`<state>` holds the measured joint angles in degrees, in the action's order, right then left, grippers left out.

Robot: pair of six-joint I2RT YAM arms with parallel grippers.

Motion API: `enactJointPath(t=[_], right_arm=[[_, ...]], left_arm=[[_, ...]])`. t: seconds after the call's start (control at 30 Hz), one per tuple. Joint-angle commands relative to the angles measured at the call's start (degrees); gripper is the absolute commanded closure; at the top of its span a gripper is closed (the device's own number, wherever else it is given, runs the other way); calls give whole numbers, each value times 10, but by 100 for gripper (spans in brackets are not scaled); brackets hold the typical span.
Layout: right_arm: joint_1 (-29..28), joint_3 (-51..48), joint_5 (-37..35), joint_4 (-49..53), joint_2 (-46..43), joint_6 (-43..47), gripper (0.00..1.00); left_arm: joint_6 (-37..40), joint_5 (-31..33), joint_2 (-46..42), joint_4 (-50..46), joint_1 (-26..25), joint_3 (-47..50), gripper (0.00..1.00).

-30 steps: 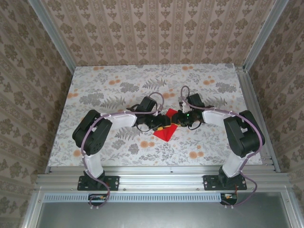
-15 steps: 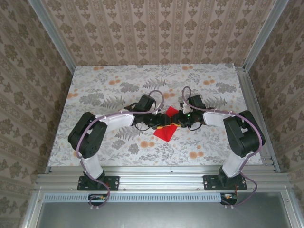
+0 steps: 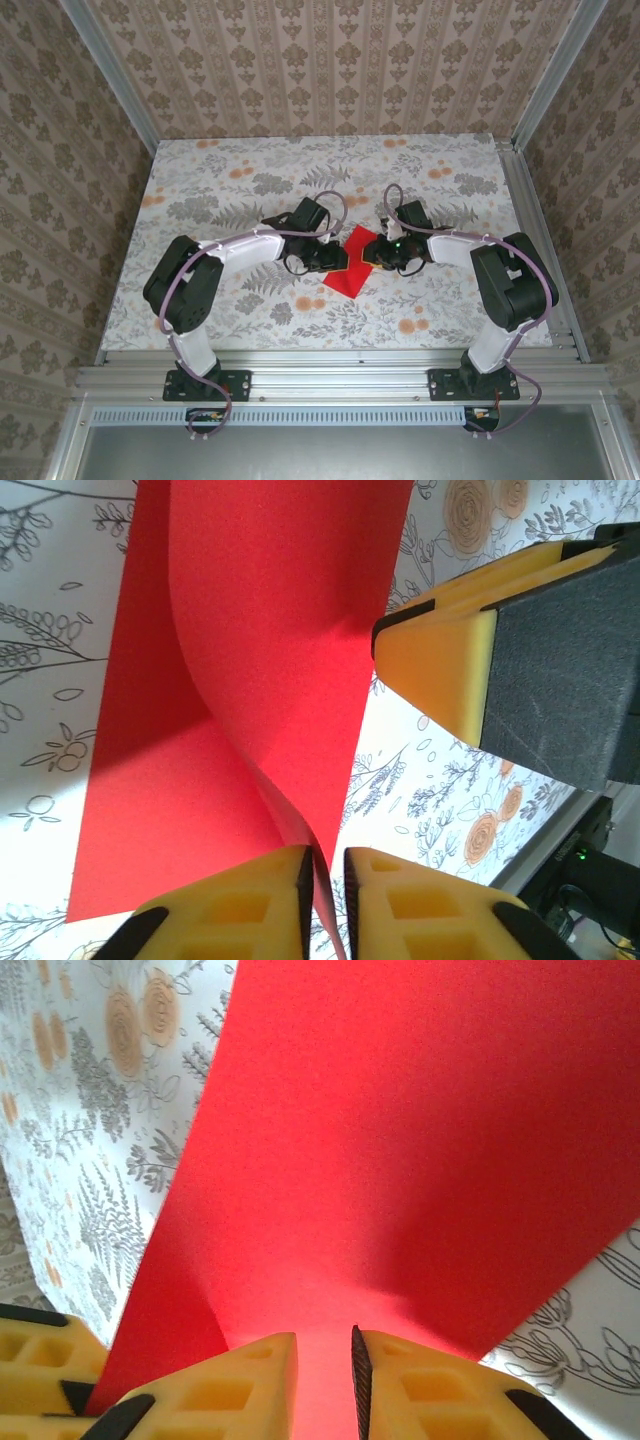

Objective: Fold a paper plane with a square sheet of paper (pick it up from the middle)
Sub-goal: Fold the triangle a second time at the center of the table.

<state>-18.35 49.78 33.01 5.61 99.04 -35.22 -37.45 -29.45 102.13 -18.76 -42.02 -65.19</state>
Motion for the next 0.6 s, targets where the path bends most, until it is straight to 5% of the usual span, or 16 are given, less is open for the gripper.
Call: enactJointPath(t=[0.0, 0.57], right_arm=[[3, 15, -26, 39, -11, 23, 75], [3, 48, -66, 76, 18, 62, 82]], left_arm=[[23, 21, -4, -40, -3, -27, 85], [6, 20, 43, -43, -14, -67, 100]])
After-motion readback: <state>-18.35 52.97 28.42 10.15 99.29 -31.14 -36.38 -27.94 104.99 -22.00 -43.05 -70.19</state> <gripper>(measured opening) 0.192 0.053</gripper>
